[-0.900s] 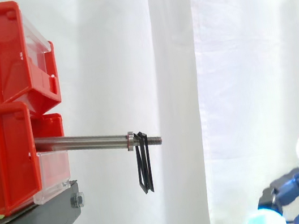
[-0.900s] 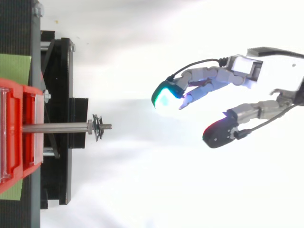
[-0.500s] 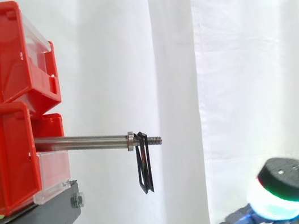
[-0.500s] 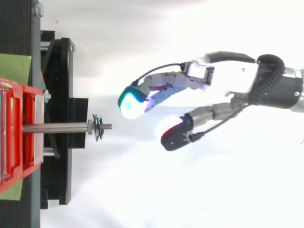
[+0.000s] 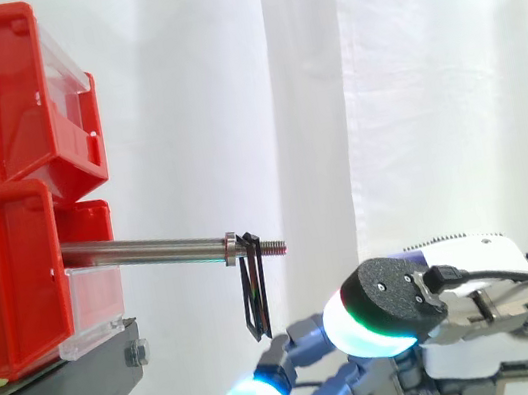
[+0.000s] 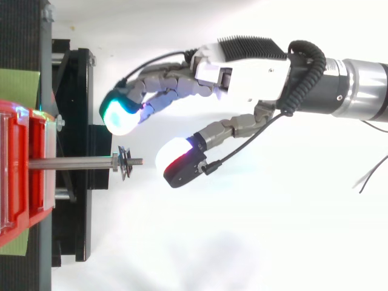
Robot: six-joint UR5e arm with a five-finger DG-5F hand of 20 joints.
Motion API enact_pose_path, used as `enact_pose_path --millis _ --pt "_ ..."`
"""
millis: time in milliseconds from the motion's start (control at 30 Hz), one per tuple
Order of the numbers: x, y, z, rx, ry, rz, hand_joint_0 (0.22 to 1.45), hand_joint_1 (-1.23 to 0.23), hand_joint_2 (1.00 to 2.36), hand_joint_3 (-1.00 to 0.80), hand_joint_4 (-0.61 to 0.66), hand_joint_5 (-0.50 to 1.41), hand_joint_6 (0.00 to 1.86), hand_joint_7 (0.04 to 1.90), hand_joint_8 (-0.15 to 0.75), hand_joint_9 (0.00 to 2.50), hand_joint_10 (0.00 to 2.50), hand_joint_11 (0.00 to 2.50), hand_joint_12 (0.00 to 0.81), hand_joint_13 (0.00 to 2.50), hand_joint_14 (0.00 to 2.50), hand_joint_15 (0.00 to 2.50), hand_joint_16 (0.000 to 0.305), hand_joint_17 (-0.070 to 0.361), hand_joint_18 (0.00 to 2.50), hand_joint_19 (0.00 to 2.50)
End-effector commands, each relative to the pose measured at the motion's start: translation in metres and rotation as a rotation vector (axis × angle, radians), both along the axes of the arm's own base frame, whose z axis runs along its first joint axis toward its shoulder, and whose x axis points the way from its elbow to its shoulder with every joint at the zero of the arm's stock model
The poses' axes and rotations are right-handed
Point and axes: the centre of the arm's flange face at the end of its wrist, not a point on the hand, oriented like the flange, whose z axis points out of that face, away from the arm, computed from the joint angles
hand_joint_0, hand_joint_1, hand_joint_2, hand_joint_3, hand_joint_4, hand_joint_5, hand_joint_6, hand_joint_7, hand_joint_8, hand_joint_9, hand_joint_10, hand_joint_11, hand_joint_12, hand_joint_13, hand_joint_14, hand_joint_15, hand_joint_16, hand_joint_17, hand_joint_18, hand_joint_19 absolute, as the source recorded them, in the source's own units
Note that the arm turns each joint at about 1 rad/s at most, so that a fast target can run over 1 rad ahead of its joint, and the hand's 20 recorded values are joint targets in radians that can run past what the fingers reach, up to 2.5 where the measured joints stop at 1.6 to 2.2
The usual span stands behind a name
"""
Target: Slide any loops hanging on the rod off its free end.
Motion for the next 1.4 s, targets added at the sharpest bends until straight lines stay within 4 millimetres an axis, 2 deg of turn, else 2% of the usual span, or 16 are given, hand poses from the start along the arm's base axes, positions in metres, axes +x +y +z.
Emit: enact_pose_path --millis 0,300,567,933,1100,1167,1233,1367 --pt "0.003 -0.003 0.005 -0.054 -0.033 0.004 0.50 -0.53 1.00 -0.50 0.26 -0.20 0.50 0.99 0.271 0.55 0.00 0.07 0.293 0.44 0.00 0.00 0.047 0.106 0.36 0.05" --pt "0.004 -0.008 0.007 -0.087 -0.058 0.018 0.50 -0.53 1.00 -0.50 0.27 -0.20 0.50 1.00 0.270 0.56 0.00 0.07 0.291 0.45 0.00 0.00 0.047 0.106 0.37 0.06" --pt "0.008 -0.002 0.013 -0.107 -0.111 0.042 0.51 -0.56 1.00 -0.50 0.27 -0.18 0.50 1.06 0.268 0.56 0.00 0.08 0.289 0.45 0.00 0.00 0.047 0.105 0.38 0.06" --pt "0.012 0.006 0.019 -0.040 -0.154 0.080 0.52 -0.61 1.00 -0.50 0.26 -0.18 0.50 1.11 0.263 0.57 0.00 0.08 0.283 0.47 0.00 0.00 0.046 0.102 0.40 0.06" --pt "0.012 0.010 0.018 -0.036 -0.155 0.084 0.52 -0.62 1.00 -0.50 0.26 -0.17 0.50 1.11 0.262 0.57 0.00 0.09 0.280 0.48 0.00 0.00 0.045 0.101 0.41 0.07" --pt "0.014 0.010 0.011 -0.031 -0.150 0.083 0.52 -0.62 1.00 -0.50 0.26 -0.17 0.50 1.12 0.264 0.58 0.00 0.09 0.279 0.48 0.00 0.00 0.045 0.101 0.41 0.07" --pt "0.017 0.011 0.015 -0.023 -0.163 0.089 0.53 -0.62 1.00 -0.50 0.26 -0.17 0.50 1.12 0.262 0.58 0.00 0.08 0.279 0.48 0.00 0.00 0.045 0.101 0.41 0.07" --pt "0.024 0.008 0.006 0.024 -0.160 0.094 0.53 -0.63 1.00 -0.50 0.26 -0.17 0.50 1.13 0.262 0.58 0.00 0.09 0.277 0.48 0.00 0.00 0.045 0.100 0.41 0.06"
